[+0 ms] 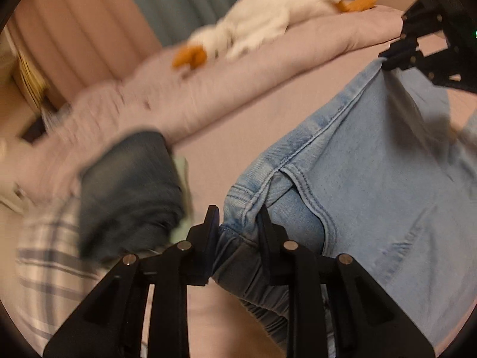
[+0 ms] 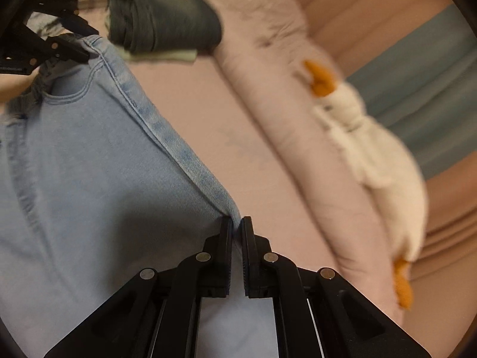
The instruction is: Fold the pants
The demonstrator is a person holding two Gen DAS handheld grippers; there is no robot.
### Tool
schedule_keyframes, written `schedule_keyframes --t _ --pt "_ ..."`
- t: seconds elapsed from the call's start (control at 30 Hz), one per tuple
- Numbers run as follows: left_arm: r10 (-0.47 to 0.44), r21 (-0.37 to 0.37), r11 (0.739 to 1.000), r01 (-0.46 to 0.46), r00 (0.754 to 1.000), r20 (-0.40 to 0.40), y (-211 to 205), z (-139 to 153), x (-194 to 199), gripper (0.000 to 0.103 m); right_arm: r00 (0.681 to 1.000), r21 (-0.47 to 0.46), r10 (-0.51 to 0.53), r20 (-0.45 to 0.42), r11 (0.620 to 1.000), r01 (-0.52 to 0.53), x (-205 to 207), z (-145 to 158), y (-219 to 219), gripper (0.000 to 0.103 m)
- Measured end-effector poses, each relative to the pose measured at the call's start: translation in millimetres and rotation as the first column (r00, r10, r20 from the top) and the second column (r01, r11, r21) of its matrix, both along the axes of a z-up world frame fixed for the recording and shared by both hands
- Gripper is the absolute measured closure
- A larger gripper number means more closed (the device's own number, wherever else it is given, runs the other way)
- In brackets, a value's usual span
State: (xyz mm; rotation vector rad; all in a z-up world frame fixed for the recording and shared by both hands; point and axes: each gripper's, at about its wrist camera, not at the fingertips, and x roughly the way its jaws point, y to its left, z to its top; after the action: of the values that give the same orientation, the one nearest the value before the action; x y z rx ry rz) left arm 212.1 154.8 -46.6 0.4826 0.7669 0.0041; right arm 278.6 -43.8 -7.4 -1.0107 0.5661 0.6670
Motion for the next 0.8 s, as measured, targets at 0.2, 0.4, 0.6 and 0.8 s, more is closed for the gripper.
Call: schedule_keyframes --t 0.2,0.4,0.6,0.8 --pt "-0.090 0.145 0.987 0.071 0.988 0.127 -37.4 28.2 -67.4 0.079 0.994 0.046 -0.021 0.111 0.999 0.016 -66.2 47.3 -38.2 0.099" --pt "-0.244 0.314 0.932 0.182 0.955 0.170 -53.7 1.7 -143.5 0.079 0.992 0.044 0.030 0.121 0.998 -0.035 -146.3 47.9 -69.7 0.099" --pt "-0.340 0.469 0.848 0.248 0.933 0.121 -64.2 -48.7 -193.3 0.079 0.995 0.001 0.098 0.026 0.995 -0.098 -209.5 3.8 -77.6 0.099" --pt "-0.437 0.669 0.685 0.289 0.897 0.061 -64.9 -105.1 -224.8 0.079 0.992 -0.087 0.125 -0.022 0.988 -0.127 -230.8 -41.1 -70.8 0.099"
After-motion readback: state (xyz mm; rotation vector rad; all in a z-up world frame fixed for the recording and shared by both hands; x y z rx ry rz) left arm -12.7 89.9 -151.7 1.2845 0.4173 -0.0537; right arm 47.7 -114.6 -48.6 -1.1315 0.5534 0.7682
